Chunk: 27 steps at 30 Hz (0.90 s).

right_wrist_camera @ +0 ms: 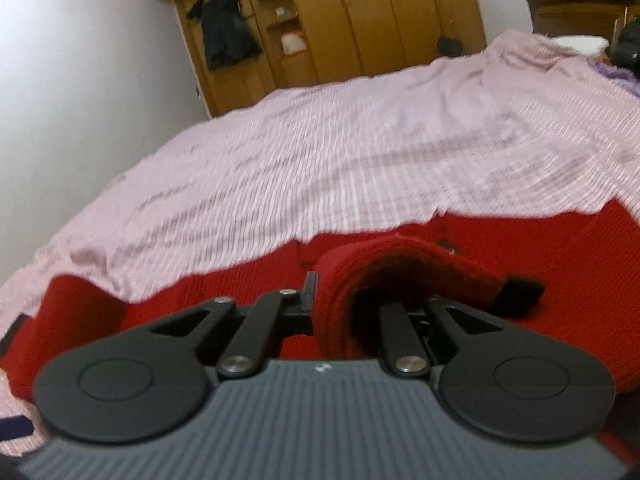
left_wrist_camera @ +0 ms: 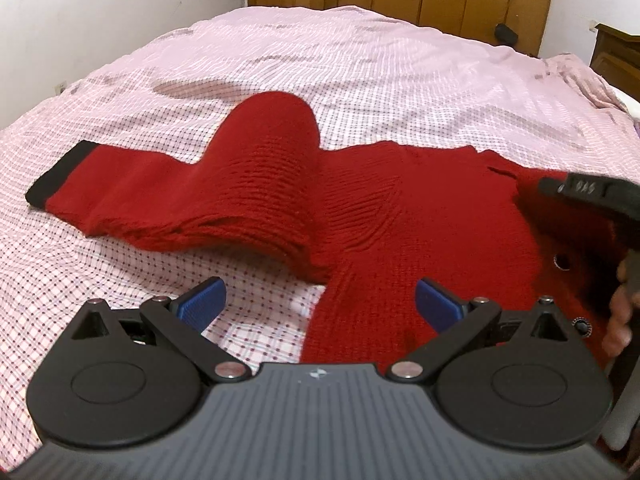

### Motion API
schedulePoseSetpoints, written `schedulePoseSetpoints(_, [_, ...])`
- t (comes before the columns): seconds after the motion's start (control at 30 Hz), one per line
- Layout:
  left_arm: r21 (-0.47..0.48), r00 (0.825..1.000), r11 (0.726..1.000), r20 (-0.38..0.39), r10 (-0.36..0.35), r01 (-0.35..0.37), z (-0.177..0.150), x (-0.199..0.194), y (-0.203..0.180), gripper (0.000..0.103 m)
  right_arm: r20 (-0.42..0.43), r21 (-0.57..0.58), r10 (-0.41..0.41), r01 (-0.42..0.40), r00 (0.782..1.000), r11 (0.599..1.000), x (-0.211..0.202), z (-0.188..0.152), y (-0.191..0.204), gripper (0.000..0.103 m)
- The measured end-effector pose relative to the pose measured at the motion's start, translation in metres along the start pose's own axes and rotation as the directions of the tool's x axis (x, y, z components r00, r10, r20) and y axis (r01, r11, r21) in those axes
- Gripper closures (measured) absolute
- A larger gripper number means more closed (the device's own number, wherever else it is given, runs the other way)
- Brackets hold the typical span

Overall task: Fold small clothes
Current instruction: 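Lift the sleeve and fold it across the cardigan body with the right gripper, then release the folded sleeve and withdraw the right gripper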

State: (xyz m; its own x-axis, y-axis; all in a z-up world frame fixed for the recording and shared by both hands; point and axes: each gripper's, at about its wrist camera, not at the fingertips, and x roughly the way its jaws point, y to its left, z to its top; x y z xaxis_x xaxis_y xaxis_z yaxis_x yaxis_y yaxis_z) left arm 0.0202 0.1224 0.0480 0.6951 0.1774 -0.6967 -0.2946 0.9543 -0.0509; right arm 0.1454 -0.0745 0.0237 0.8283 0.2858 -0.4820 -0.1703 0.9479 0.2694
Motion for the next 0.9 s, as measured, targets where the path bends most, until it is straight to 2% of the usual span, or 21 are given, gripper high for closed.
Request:
schedulePoseSetpoints(0.23, [-0.005,1.0,1.0,-0.009,-0.01,0.01,-0.003,0.002,0.001,0.0,-0.11,0.068,0.016,-0.009,0.994,0.998,0.017,-0.009,-0.004,0.088])
schedulePoseSetpoints(0.3, [-0.005,1.0,1.0,-0.011,-0.015,0.015,-0.003,0.002,0.0,0.0,-0.113,0.067,0.028,-0.021,0.993,0.998,0.015,-0.01,-0.004,0.081])
schedulePoseSetpoints(0.37, [-0.003,1.0,1.0,-0.008,-0.016,0.016,-0.003,0.0,-0.002,0.0,-0.122,0.061,0.044,-0.037,0.992,0.997,0.011,-0.011,-0.003,0.062])
schedulePoseSetpoints(0.47, [0.002,1.0,1.0,0.0,-0.021,0.021,-0.002,-0.004,-0.004,0.0,-0.129,0.059,0.056,-0.049,0.99,0.997,-0.002,-0.014,0.003,0.042])
schedulePoseSetpoints(0.53, [0.008,1.0,1.0,0.008,-0.023,0.023,-0.002,-0.008,-0.006,0.0,-0.138,0.073,0.051,-0.041,0.989,0.996,-0.015,-0.016,0.005,0.039])
schedulePoseSetpoints(0.77, [0.029,0.999,0.999,0.027,-0.032,0.031,-0.003,-0.021,-0.014,0.0,-0.181,0.077,0.03,-0.016,0.983,0.997,-0.051,-0.024,0.006,0.038])
schedulePoseSetpoints(0.9, [0.041,0.999,0.998,0.038,-0.039,0.037,-0.004,-0.028,-0.018,0.0,-0.201,0.085,0.046,-0.029,0.978,0.996,-0.071,-0.026,0.0,0.038])
